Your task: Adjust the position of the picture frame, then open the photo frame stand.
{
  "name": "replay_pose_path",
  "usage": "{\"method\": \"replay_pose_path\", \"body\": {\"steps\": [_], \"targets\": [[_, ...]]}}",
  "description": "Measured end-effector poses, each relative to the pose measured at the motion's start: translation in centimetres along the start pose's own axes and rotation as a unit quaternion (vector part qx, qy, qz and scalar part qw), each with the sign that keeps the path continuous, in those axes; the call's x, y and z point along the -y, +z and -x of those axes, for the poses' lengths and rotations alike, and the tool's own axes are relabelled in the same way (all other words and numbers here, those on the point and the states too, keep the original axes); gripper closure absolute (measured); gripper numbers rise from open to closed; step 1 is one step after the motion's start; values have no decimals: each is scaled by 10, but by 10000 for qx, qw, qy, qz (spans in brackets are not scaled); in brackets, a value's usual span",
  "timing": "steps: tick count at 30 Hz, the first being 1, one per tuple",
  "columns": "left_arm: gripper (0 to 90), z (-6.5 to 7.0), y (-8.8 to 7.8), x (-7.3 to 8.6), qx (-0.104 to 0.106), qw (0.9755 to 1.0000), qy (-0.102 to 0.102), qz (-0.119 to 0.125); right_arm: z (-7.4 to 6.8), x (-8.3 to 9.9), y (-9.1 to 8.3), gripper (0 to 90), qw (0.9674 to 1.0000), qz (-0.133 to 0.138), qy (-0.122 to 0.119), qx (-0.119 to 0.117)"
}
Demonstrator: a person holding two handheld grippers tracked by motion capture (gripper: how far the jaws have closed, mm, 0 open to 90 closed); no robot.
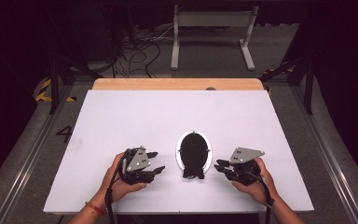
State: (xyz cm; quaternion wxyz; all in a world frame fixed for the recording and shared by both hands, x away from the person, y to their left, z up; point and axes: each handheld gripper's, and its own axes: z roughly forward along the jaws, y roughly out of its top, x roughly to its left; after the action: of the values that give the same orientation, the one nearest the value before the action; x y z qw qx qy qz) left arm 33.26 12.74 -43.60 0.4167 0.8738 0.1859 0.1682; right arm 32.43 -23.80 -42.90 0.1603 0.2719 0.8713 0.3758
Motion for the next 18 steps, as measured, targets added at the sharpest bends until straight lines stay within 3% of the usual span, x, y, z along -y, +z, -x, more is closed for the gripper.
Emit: {"method": "replay_pose_path", "body": {"steps": [2, 4, 7, 9, 11, 13, 18], "targets": [[323, -1, -4, 9, -70, 9998, -188, -27, -1, -1, 0, 707, 9999, -97, -29, -29], [281, -2, -7, 17, -99, 9995, -301, -36, -4, -3, -2, 699, 9999, -114, -88, -90], [222, -3, -12, 30, -156, 9986, -503, 67, -7, -5, -4, 692, 9998, 79, -91, -169], [194, -4, -16, 32, -215, 9986, -480, -14, -8, -4, -4, 688, 9992, 286, 35, -279], [189, -6, -21, 34, -210, 9980, -583, 120, -10, -6, -3, 676, 9996, 150, -123, -200], [187, -6, -22, 35, -304, 9978, -582, 97, -8, -5, -5, 675, 9991, 278, 28, -330], [179, -8, -18, 40, -376, 9976, -575, -111, -8, 0, -3, 672, 9985, 220, 144, -483]]}}
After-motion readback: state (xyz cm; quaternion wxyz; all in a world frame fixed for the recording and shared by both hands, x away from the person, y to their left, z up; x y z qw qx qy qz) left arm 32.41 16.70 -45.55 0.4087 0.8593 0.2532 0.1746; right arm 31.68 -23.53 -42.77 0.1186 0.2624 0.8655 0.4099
